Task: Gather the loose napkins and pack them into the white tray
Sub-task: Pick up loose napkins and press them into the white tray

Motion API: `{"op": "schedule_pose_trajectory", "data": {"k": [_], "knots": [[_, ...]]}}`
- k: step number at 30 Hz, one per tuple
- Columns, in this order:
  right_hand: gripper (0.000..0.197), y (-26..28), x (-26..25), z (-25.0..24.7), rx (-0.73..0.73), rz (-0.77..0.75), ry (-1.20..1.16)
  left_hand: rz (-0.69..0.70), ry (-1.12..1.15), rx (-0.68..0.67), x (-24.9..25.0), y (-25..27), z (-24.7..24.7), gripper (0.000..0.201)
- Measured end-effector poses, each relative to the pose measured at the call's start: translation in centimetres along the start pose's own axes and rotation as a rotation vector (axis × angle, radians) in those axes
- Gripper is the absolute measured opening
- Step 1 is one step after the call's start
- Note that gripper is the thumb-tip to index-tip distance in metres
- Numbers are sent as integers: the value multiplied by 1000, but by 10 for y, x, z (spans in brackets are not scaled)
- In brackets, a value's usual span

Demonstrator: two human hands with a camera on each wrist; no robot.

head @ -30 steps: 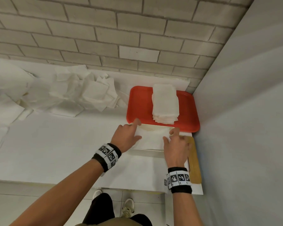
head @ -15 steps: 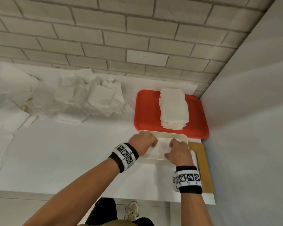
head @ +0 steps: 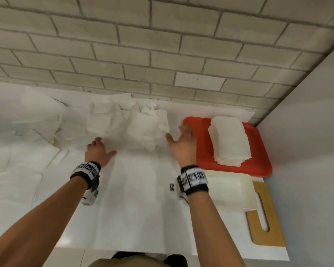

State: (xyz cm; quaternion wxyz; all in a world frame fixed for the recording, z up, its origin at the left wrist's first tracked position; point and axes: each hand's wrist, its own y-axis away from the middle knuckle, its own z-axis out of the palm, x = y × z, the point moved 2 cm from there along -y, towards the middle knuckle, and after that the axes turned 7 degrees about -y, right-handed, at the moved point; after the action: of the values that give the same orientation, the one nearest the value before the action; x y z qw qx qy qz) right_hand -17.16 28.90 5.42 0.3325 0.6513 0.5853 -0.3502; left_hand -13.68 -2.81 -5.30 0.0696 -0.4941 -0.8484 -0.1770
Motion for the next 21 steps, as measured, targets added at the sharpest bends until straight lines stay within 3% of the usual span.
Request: {"op": "schedule_pose_trajectory", "data": {"k": [3, 6, 9, 12, 14, 19, 21], "knots": [[64, -59, 6, 44, -78, 102, 18, 82, -26, -59, -14, 11, 7, 69], [83, -92, 26, 77, -174, 164, 88, 226, 135, -47, -19, 33, 13, 31], [98, -98, 49, 104, -330, 203, 254, 345, 290, -71, -21, 61, 6, 23], [78, -86, 54, 120, -362, 99, 510, 393, 457, -89, -23, 82, -18, 27], [69, -67, 52, 125, -344, 93, 546, 405, 567, -89, -25, 91, -34, 30], [73, -1, 65, 124, -372, 202, 454, 317, 912, -91, -24, 112, -65, 36], [52, 23, 73, 113, -347, 211, 256, 278, 1042, -99, -22, 119, -71, 38]]}}
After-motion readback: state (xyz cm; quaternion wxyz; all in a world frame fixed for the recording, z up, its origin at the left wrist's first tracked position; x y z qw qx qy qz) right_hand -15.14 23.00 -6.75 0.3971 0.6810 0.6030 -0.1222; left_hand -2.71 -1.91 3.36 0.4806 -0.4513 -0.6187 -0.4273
